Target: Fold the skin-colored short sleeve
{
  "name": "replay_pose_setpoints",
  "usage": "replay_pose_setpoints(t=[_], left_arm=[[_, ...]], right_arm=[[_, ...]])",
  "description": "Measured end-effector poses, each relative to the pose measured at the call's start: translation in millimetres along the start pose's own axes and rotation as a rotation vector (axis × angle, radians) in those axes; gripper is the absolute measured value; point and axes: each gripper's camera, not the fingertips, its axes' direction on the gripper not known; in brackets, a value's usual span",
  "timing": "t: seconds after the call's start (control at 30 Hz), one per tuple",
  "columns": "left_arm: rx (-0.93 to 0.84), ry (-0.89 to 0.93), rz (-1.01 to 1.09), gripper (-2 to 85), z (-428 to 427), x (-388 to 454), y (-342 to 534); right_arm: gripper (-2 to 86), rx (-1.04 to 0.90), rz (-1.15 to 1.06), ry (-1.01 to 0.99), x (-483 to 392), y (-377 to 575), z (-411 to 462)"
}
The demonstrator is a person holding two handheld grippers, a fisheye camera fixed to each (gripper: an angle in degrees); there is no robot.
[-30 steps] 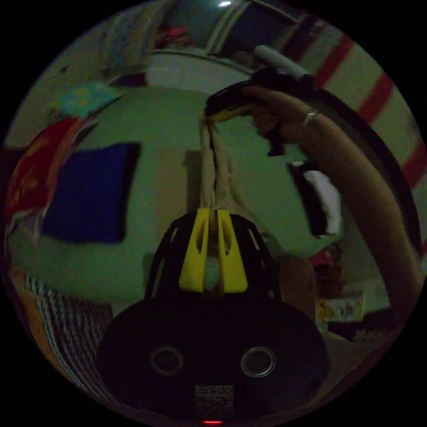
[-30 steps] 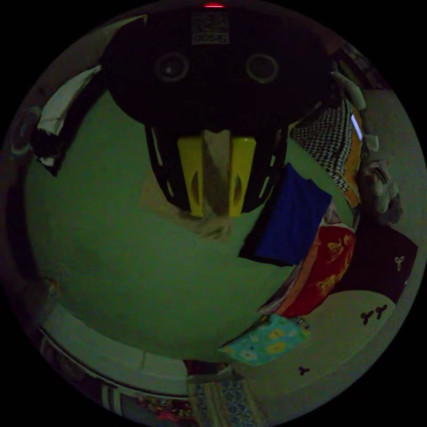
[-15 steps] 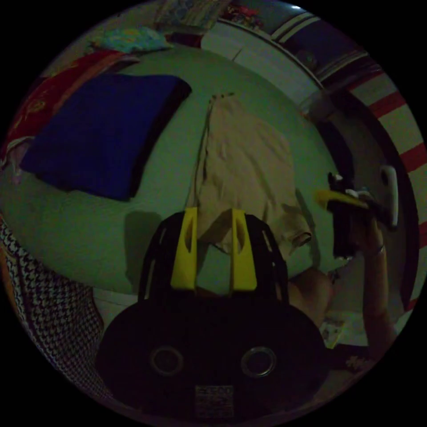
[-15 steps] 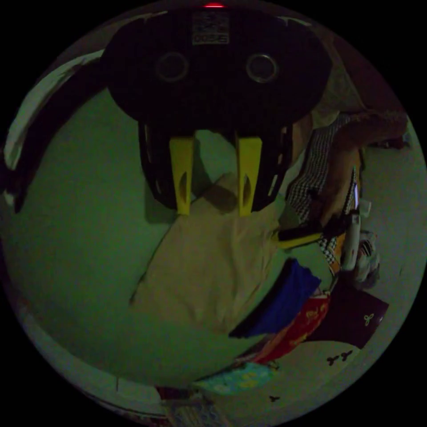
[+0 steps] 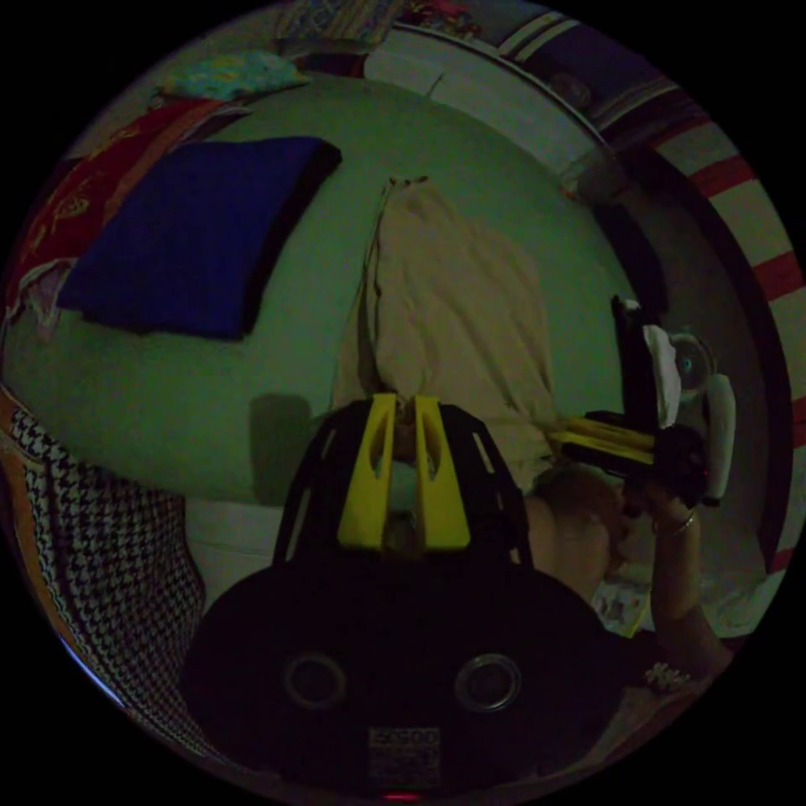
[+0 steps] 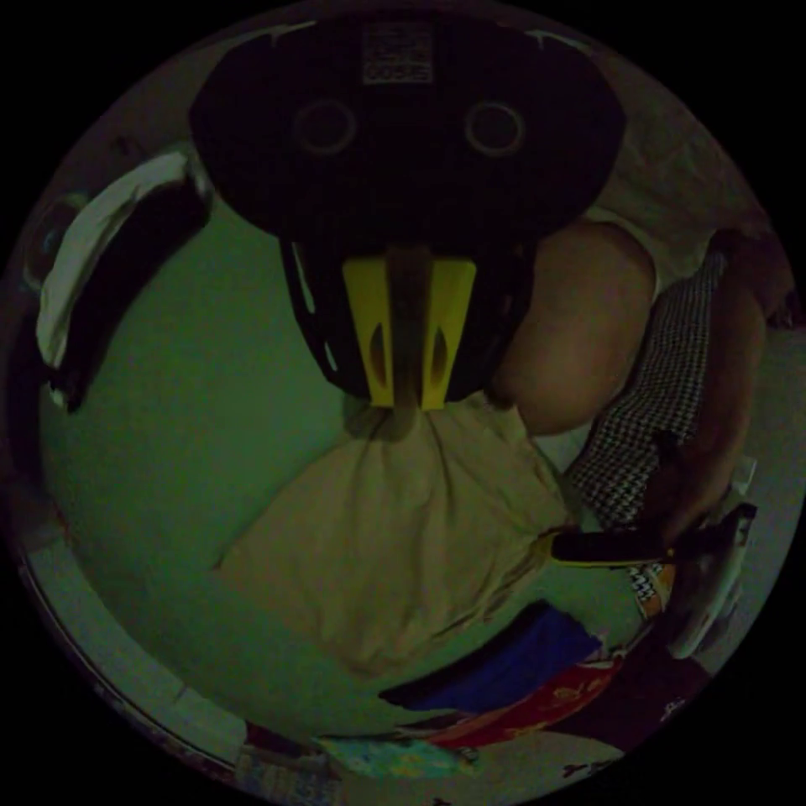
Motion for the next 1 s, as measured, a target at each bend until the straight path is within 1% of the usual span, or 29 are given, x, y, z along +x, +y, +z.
replay_pose_setpoints(t=[0.07,0.1,0.2,0.23,0.3,0.43,0.57,0.67,0.77,0.83,0.9,0.93,0.97,1.0], left_arm=[[0.006,0.013,-0.014,5.7,6,-8,10],[0.021,0.038,-0.021,5.9,8,-15,16],[0.031,0.081,-0.065,6.9,7,-32,28],[0.04,0.075,-0.066,7.1,2,-37,32],[0.042,0.022,-0.059,6.9,-6,-41,36],[0.12,-0.102,-0.014,4.7,-35,-35,29],[0.199,-0.113,0.101,5.0,-51,-9,-1],[0.233,-0.122,0.202,5.1,-47,19,-34],[0.181,-0.137,0.257,5.0,-25,39,-70],[0.112,-0.141,0.238,4.2,0,42,-92],[0.071,-0.176,0.222,2.6,15,40,-104],[0.055,-0.203,0.23,1.8,20,38,-109],[0.052,-0.203,0.239,1.5,21,36,-111],[0.056,-0.185,0.261,1.1,21,33,-115]], right_arm=[[4.4,-0.001,0.025,0.049,-13,17,10],[4.9,-0.005,0.033,0.041,-15,21,12],[4.6,-0.098,0.057,-0.008,-23,39,23],[4.6,-0.119,0.059,0.015,-26,48,26],[4.6,-0.093,0.072,0.052,-29,63,21],[5.2,0.107,0.151,0.005,-18,89,-11],[4.9,0.353,0.25,0.066,3,95,-35],[4.2,0.44,0.292,0.065,19,86,-36],[1.7,0.471,0.292,0.058,33,66,-26],[-0.4,0.435,0.287,0.084,41,52,-12],[-1.1,0.359,0.29,0.035,54,39,7],[-1.3,0.315,0.293,-0.033,65,34,20],[-1.4,0.268,0.324,-0.069,77,31,32],[-1.4,0.245,0.351,-0.063,83,31,37]])
